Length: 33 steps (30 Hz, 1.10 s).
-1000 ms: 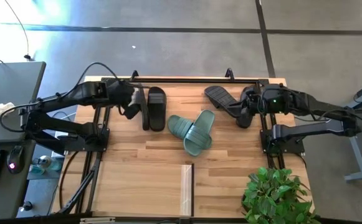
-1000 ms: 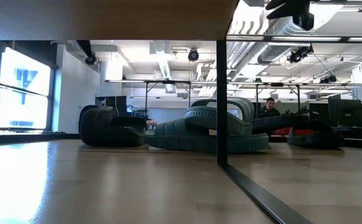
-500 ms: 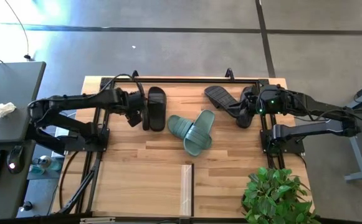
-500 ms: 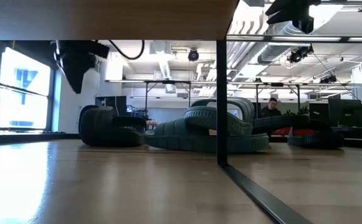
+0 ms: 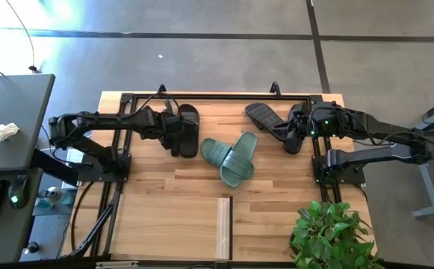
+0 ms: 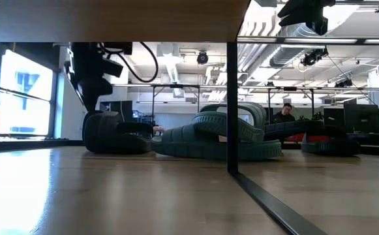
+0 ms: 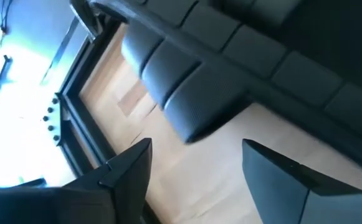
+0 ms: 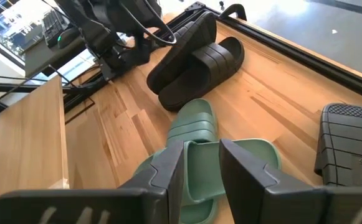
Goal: Pick and place slides into the shelf
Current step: Put the black slipper on the shelf
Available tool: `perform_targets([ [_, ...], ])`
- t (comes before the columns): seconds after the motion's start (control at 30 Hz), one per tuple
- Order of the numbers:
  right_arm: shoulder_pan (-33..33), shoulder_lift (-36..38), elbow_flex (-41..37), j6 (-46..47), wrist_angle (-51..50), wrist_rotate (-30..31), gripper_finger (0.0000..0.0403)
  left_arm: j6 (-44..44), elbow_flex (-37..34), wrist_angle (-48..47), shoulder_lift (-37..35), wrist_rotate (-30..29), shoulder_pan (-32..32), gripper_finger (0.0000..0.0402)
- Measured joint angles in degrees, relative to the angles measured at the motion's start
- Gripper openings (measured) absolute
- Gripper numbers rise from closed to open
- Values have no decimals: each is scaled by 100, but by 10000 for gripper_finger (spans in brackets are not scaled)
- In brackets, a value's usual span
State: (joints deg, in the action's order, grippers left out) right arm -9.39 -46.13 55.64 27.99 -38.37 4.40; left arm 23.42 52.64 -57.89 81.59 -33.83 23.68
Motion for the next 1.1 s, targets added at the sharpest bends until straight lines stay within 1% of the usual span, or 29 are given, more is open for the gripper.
perform_targets([
  [0.17,0,0,0,0,0,7,92,-4,2,109,361,-41,-2,238],
  [0.47,0,0,-2,0,0,9,92,104,7,137,742,-906,-6,239],
  [0.6,0,0,-3,0,0,11,92,113,7,389,743,-1042,89,230],
  [0.7,0,0,-4,0,1,11,92,87,7,553,745,-1047,263,208],
  [0.87,0,2,-4,0,2,13,92,95,7,653,745,-929,624,152],
  [1.0,0,2,-4,0,1,15,92,100,7,678,747,-876,810,97],
  [1.1,0,2,-4,-12,1,19,92,98,7,756,747,-806,835,45],
])
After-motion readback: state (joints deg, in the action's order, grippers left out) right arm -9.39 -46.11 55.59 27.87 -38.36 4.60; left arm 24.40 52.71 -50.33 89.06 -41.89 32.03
